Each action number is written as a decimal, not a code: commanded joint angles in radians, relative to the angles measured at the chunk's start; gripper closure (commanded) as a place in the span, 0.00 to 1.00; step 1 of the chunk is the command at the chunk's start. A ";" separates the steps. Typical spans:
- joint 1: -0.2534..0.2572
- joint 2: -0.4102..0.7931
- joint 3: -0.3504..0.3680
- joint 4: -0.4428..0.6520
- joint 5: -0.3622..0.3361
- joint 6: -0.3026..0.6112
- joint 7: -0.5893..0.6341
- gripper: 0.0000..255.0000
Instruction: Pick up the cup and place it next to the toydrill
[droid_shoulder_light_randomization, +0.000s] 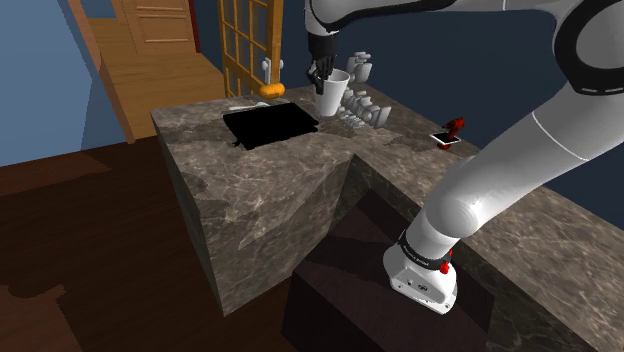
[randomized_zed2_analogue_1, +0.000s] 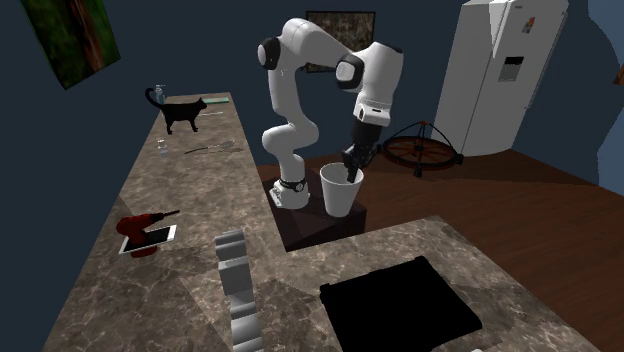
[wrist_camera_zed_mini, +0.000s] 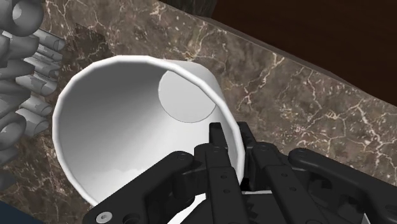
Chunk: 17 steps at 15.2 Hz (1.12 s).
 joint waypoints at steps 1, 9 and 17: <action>0.000 -0.001 0.000 0.026 0.001 -0.025 -0.006 1.00; -0.027 -0.039 -0.045 0.050 -0.009 -0.071 -0.087 1.00; -0.100 -0.101 -0.179 -0.010 -0.056 -0.026 -0.270 1.00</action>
